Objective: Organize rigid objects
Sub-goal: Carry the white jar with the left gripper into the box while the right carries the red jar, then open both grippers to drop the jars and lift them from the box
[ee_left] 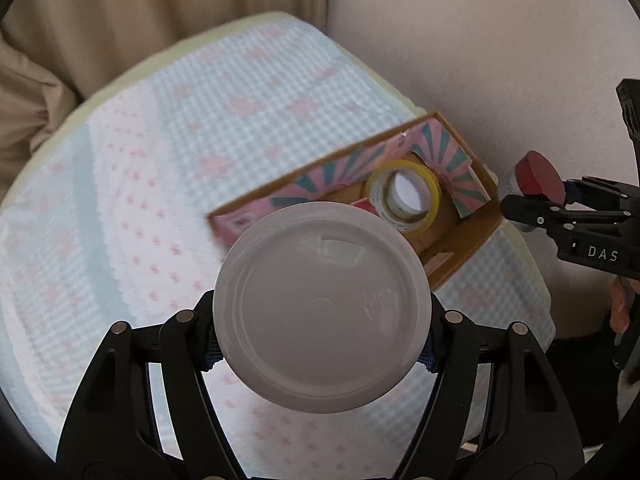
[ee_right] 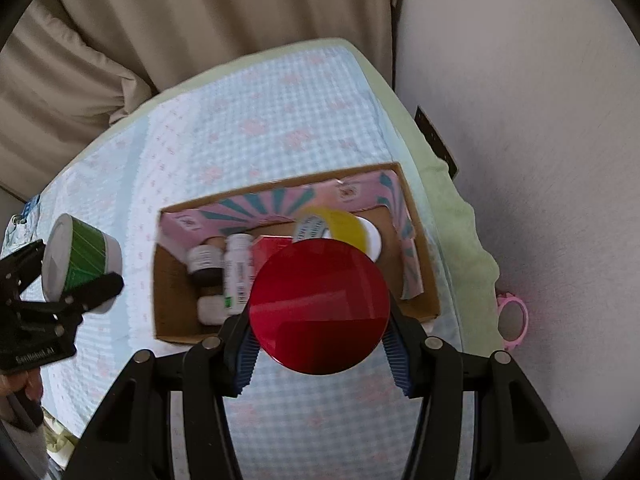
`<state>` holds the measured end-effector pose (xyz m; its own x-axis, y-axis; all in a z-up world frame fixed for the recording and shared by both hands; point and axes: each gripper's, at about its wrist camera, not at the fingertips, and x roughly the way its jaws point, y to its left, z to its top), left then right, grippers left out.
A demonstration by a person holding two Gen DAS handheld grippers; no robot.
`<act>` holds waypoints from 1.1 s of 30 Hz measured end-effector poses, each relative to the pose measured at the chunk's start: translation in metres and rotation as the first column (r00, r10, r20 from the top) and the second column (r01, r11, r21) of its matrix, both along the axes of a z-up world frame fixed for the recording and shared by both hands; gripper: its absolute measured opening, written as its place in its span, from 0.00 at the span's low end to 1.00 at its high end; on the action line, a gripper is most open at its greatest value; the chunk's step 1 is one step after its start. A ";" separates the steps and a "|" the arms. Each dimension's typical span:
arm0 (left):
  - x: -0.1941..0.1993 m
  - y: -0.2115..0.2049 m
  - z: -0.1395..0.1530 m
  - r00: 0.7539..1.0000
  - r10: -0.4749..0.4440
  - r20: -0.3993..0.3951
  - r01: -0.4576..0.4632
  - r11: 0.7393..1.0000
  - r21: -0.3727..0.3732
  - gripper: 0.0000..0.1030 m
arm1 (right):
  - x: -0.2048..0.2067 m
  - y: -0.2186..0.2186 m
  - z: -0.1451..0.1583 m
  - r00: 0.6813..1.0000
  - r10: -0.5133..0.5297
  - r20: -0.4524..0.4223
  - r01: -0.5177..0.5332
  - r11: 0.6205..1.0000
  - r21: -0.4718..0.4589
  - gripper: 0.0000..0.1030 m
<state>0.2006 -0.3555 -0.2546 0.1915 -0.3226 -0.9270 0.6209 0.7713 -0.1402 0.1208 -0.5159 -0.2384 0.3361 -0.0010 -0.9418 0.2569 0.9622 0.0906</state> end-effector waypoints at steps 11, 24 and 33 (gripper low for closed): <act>0.013 -0.057 -0.075 0.995 -0.026 -0.095 0.034 0.995 0.092 0.66 | 0.020 -0.037 -0.067 0.997 0.012 -0.078 -0.006 0.997 0.074 0.49; 0.016 -0.055 -0.081 0.994 -0.048 -0.097 0.057 0.995 0.085 1.00 | 0.037 -0.049 -0.095 0.985 -0.022 -0.173 0.045 0.990 0.130 0.72; 0.018 -0.026 -0.077 0.993 -0.006 -0.117 0.019 0.994 0.112 1.00 | 0.027 -0.039 -0.073 0.990 -0.066 -0.124 0.078 0.993 0.094 1.00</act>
<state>0.2181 -0.3814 -0.3317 0.0769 -0.2165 -0.9732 0.6151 0.7785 -0.1246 0.1479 -0.5546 -0.3113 0.2224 0.0733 -0.9722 0.3398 0.9288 0.1478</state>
